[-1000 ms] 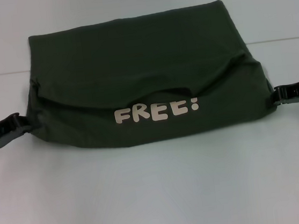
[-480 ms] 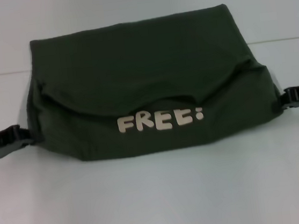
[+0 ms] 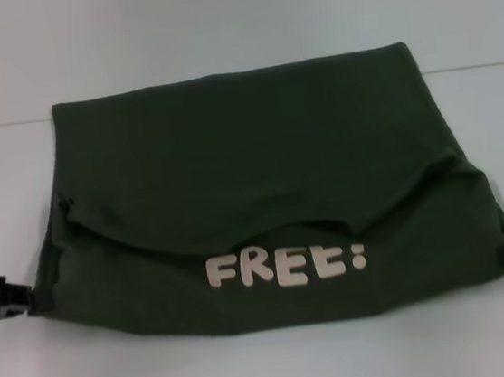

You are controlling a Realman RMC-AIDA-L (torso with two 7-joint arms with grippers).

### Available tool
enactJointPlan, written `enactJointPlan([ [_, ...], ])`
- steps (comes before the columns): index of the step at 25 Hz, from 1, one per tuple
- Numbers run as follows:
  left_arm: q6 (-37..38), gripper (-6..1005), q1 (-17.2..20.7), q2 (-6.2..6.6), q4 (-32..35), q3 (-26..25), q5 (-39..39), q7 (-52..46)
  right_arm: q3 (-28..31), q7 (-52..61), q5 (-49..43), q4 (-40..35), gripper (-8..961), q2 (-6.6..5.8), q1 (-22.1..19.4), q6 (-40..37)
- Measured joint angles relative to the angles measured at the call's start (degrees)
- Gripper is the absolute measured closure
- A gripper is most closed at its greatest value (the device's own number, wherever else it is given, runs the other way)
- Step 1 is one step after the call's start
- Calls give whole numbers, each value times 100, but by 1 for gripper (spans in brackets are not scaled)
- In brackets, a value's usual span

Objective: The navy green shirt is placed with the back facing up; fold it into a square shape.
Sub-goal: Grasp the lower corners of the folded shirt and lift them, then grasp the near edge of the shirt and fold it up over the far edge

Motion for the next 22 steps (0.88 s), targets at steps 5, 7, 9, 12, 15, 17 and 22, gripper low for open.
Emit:
enactJointPlan([
  [5, 453, 996, 174, -8, 140, 7, 130, 70, 88, -88, 24, -179, 916, 26, -218, -430],
  [7, 637, 996, 237, -26, 179, 6, 243, 121, 101, -181, 14, -183, 916, 39, -258, -633],
  [9, 772, 997, 345, -50, 238, -1, 321, 145, 102, -261, 4, -183, 916, 37, -298, -814],
  [12, 933, 997, 480, -66, 297, -7, 326, 200, 100, -373, -2, -177, 916, 17, -386, -1049],
  [15, 1151, 997, 608, -86, 423, -64, 329, 284, 117, -474, 4, -178, 916, 6, -470, -1200],
  [17, 1258, 996, 639, -87, 463, -151, 322, 331, 216, -592, 18, -176, 917, 0, -511, -1276],
  [22, 1676, 996, 415, -19, 458, -810, 243, 617, 946, -981, 336, -146, 917, -14, -420, -1590],
])
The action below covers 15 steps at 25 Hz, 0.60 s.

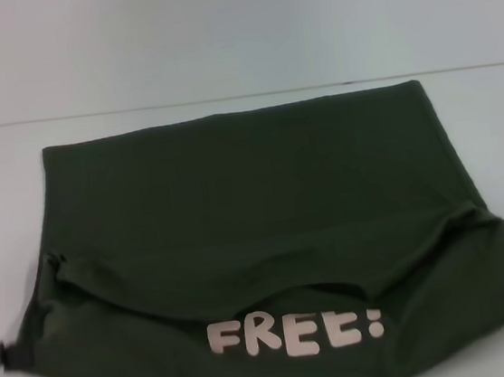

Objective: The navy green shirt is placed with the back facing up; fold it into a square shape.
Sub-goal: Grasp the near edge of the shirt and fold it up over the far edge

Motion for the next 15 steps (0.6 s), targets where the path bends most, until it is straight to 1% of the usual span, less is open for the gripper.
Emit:
enactJointPlan([
  [3, -10, 997, -271, 46, -35, -373, -3, -53, 308, -35, 432, 28, 917, -38, 105, 3],
  [6, -315, 997, -545, 48, -65, -487, -4, -281, 414, 28, 743, 141, 917, -68, 210, 330],
  [10, -952, 996, -899, 36, -126, -467, -2, -675, 649, 119, 1070, 294, 917, -89, 350, 1024],
  [13, -1409, 994, -1149, 13, -193, -458, 9, -857, 756, 144, 1454, 408, 917, -90, 403, 1711],
  [15, -1780, 992, -1296, 6, -266, -433, 11, -960, 746, 144, 1752, 541, 917, -63, 431, 2305],
])
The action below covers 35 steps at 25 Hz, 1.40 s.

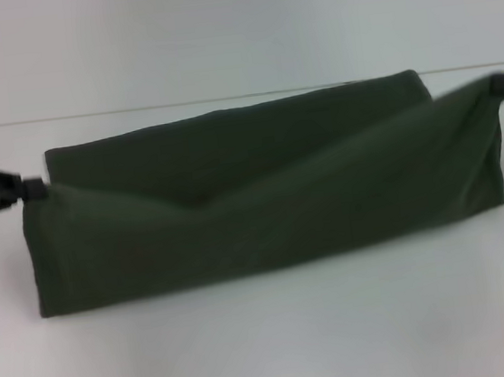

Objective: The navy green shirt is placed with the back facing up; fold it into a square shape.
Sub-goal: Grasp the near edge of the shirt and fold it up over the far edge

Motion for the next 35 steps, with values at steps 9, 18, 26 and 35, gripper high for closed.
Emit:
enactJointPlan([
  [9, -1962, 986, -397, -141, -581, 392, -1, -174, -323, -332, 249, 948, 916, 303, 366, 2545],
  [18, -2608, 980, -654, -269, -538, 625, -66, -260, -480, -340, 616, 813, 916, 493, 678, 2941],
  [26, -3554, 975, -860, -304, -674, 1128, -10, -537, -1006, -362, 679, 1142, 917, 486, 1005, 4254],
  [35, -4588, 969, -883, -403, -1020, 1768, -6, -688, -2249, -495, 676, 1864, 917, 601, 1480, 6402],
])
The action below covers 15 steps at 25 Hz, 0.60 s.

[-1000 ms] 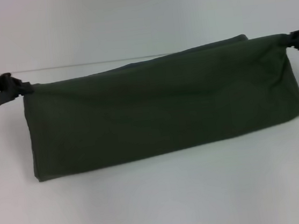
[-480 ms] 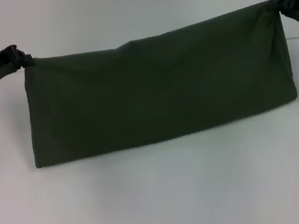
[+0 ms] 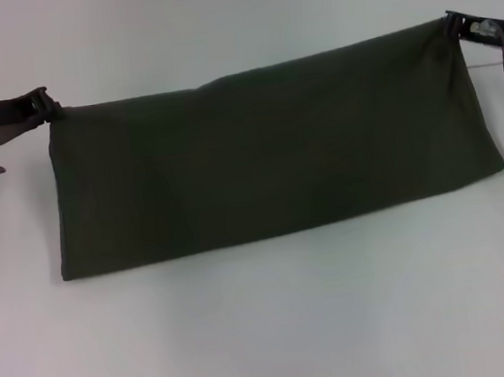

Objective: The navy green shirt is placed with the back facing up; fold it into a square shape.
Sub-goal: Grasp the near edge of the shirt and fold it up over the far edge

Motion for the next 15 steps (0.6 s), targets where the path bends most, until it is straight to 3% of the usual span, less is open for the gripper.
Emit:
enactJointPlan([
  [15, -327, 958, 57, -110, -3, 45, 9, -64, -307, -4, -15, 42, 916, -8, 260, 276],
])
